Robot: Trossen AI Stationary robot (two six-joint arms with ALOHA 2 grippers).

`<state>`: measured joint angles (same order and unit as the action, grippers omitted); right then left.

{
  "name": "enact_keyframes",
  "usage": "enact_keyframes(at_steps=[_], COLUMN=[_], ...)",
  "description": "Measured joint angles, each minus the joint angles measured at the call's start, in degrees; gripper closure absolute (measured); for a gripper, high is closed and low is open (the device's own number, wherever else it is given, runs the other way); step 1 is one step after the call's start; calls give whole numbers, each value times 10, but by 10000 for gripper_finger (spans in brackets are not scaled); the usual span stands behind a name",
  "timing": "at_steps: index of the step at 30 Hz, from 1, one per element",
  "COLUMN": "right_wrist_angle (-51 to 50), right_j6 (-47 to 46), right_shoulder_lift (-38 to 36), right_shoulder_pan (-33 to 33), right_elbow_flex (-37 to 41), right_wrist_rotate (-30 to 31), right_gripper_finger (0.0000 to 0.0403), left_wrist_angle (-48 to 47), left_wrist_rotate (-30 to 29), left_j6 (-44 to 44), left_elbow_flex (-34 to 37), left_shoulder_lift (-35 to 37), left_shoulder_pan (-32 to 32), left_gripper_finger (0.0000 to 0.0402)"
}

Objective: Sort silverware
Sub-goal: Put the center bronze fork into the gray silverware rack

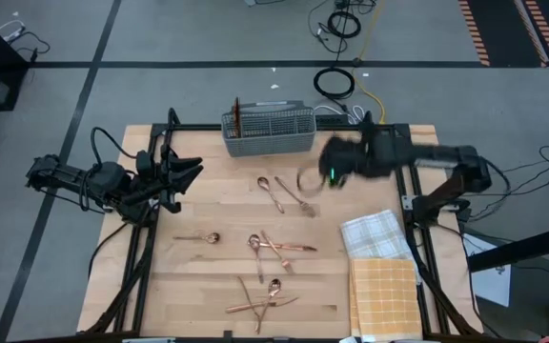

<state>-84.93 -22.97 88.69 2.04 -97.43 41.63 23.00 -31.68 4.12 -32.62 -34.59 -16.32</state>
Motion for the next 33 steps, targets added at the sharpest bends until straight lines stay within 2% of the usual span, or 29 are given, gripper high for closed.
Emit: enact_keyframes(at_steps=[3, 6, 10, 12, 13, 23, 29, 33], right_wrist_angle=[5, 9, 33, 60, 73, 97, 69, 79], right_j6=[188, 403, 677, 780, 809, 855, 887, 919], right_shoulder_lift=[14, 41, 85, 110, 121, 199, 207, 207], right_shoulder_pan=[64, 101, 121, 128, 132, 169, 167, 171], right_elbow_flex=[-56, -85, -89, -89, -89, -89, -78, -73], right_wrist_rotate=[61, 139, 294, 375, 397, 378, 324, 316], right_gripper_finger=[403, 403, 403, 403, 403, 403, 403, 403], left_wrist_angle=[0, 0, 0, 0, 0, -45, -47, -50], left_wrist_rotate=[0, 0, 0, 0, 0, -28, -33, -33], left_j6=[0, -3, -3, -1, -1, -1, 0, 0], left_elbow_flex=[0, 0, 0, 0, 0, 0, 0, 0], left_shoulder_lift=[0, 0, 0, 0, 0, -3, -3, -3], left_shoulder_pan=[0, 0, 0, 0, 0, 0, 0, 0], left_gripper_finger=[288, 288, 288, 288, 288, 288, 288, 288])
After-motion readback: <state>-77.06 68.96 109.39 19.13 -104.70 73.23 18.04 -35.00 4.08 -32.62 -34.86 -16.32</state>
